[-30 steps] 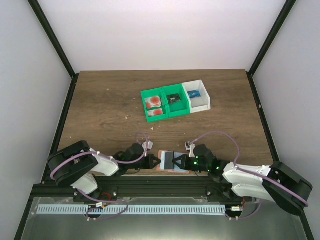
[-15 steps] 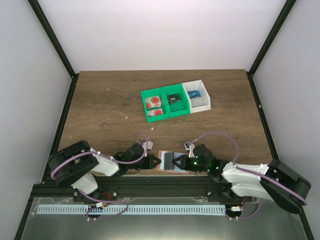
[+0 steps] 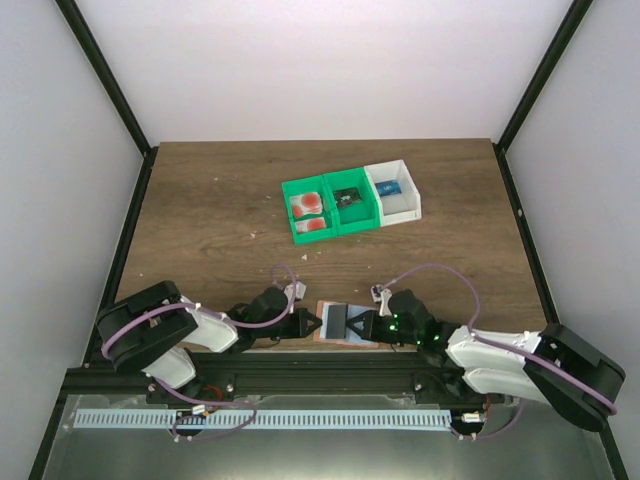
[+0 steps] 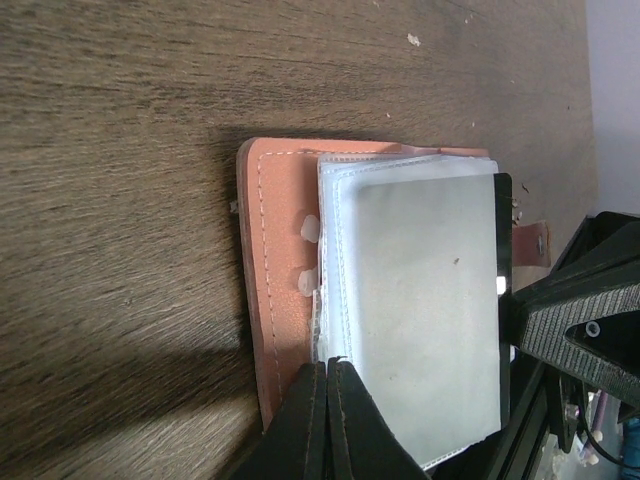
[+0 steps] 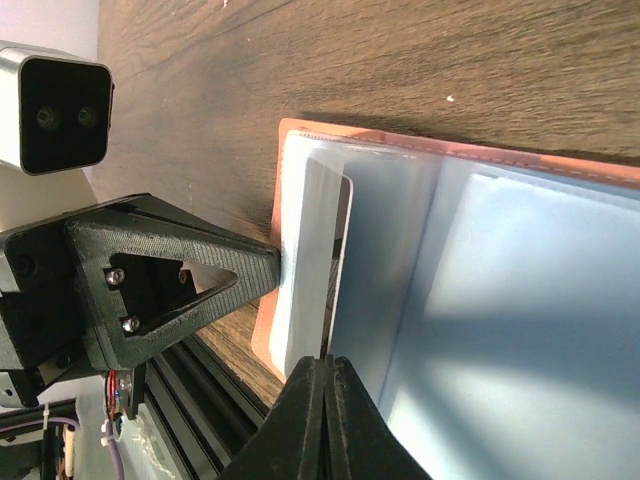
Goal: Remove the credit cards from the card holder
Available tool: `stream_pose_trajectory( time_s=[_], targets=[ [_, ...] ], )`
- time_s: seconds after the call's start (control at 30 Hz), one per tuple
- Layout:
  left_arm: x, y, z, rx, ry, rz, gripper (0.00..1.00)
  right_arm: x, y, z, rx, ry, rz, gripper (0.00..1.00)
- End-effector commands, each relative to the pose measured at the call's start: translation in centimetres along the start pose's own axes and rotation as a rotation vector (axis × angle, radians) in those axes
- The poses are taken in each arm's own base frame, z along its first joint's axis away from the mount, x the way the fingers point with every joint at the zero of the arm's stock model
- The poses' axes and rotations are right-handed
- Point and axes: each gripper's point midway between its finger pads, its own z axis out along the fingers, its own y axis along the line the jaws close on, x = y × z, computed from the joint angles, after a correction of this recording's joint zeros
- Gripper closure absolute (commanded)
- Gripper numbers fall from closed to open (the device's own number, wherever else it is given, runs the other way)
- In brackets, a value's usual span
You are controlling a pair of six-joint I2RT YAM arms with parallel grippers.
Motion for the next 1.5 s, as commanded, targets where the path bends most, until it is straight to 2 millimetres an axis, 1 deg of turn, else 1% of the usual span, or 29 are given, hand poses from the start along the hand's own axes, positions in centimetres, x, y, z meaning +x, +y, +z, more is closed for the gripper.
stream_pose_trajectory(
  time_s=[0.0, 0.2, 0.47, 0.67, 0.7, 0.77, 0.87, 0.9, 1.0, 1.13, 1.3, 1.4, 1.47],
  targets=[
    [3.7, 6.5, -0.7, -0.236, 0.107, -0.055, 1.00, -0.2, -0.6, -0.3, 0.015, -0.028, 0.004, 1.00],
    [3.8, 6.6, -0.8, -0.236, 0.103, -0.065, 1.00, -0.1, -0.7, -0.6, 0.012, -0.034, 0.011, 0.99],
    [3.7, 6.5, -1.0, -0.236, 0.092, -0.066, 1.00, -0.7, -1.1, -1.5, 0.043, -0.077, 0.010, 0.99],
    [3.4, 6.2, -0.9, -0.233, 0.086, -0.065, 1.00, -0.3, -1.6, -1.9, 0.050, -0.080, 0.020, 1.00],
    [3.4, 6.2, -0.9, -0.235, 0.085, -0.066, 0.99, -0.2, -1.8, -2.0, 0.051, -0.078, 0.021, 1.00],
    [3.3, 5.8, -0.8, -0.230, 0.084, -0.074, 0.94, -0.2, -1.9, -2.0, 0.055, -0.084, 0.022, 1.00],
    [2.6, 4.5, -0.8, -0.199, 0.069, -0.059, 0.93, -0.3, -2.0, -2.1, 0.062, -0.088, 0.023, 0.99],
    [2.1, 4.1, -0.7, -0.201, 0.058, -0.049, 0.91, -0.4, -1.9, -2.1, 0.061, -0.088, 0.022, 0.99],
    [0.2, 2.1, -0.6, -0.188, 0.018, -0.017, 0.84, -0.5, -1.8, -2.1, 0.060, -0.090, 0.021, 1.00],
    [-1.3, -0.6, -0.5, -0.142, -0.014, 0.005, 0.81, -0.5, -1.8, -2.0, 0.060, -0.089, 0.025, 0.99],
    [-1.9, -1.9, -0.4, -0.123, -0.031, 0.019, 0.79, -0.7, -1.7, -2.1, 0.074, -0.091, 0.034, 0.99],
    [-1.9, -2.6, -0.4, -0.108, -0.033, 0.028, 0.78, -0.7, -1.8, -2.1, 0.077, -0.091, 0.044, 0.89],
    [-2.0, -3.1, -0.4, -0.113, -0.044, 0.042, 0.77, -0.6, -1.8, -2.0, 0.077, -0.090, 0.057, 0.87]
  ],
)
